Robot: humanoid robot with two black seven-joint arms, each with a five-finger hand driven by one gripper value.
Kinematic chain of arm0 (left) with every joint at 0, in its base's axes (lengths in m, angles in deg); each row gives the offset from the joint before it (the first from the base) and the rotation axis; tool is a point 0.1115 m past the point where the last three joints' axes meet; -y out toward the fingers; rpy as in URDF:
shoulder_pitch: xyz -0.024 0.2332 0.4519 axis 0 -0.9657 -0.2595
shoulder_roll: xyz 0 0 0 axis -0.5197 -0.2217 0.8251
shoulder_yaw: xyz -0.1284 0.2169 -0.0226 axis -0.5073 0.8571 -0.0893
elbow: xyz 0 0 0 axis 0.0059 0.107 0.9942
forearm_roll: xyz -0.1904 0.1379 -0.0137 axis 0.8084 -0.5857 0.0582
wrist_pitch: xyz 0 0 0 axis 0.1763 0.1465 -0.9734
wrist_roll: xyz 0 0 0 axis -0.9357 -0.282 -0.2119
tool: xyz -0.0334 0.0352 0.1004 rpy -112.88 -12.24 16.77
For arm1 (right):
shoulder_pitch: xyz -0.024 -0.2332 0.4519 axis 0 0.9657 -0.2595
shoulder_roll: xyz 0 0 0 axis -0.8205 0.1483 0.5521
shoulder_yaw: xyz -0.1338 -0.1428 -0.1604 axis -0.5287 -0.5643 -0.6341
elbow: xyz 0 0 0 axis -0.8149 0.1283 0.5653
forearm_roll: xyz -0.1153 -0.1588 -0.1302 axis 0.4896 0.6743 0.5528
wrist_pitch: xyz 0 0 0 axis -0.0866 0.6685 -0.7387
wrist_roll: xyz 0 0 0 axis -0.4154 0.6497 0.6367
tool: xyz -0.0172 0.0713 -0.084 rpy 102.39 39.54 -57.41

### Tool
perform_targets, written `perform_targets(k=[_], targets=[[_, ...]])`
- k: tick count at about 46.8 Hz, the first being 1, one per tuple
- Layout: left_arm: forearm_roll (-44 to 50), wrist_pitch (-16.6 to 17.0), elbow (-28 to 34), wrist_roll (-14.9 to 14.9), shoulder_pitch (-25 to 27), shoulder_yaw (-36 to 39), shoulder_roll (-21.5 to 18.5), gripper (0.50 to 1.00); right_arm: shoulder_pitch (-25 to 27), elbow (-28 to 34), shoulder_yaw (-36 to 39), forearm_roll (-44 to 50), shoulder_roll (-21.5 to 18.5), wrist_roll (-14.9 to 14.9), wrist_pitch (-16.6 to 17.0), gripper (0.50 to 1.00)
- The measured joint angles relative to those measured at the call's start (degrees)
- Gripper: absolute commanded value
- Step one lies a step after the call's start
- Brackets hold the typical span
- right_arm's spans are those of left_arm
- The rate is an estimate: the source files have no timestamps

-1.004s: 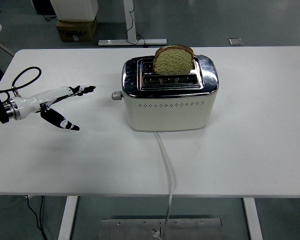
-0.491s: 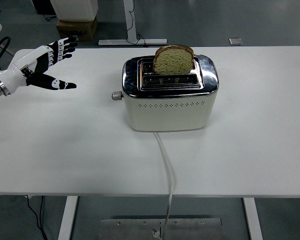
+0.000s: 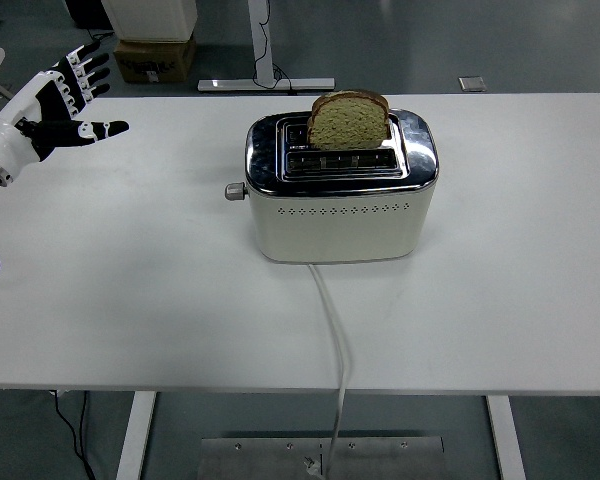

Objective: Press down toaster

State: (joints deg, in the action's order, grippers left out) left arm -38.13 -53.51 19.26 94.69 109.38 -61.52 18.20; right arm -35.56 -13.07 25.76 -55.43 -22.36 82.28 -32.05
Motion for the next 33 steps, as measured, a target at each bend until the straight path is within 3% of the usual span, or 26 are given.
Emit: perform_targets(k=[33], targets=[[23.2, 0.0, -14.4, 0.0, -0.2, -0.2, 12.5, 1.0, -0.1, -0.1, 0.0, 0.1, 0.0, 0.0, 0.0, 0.998]])
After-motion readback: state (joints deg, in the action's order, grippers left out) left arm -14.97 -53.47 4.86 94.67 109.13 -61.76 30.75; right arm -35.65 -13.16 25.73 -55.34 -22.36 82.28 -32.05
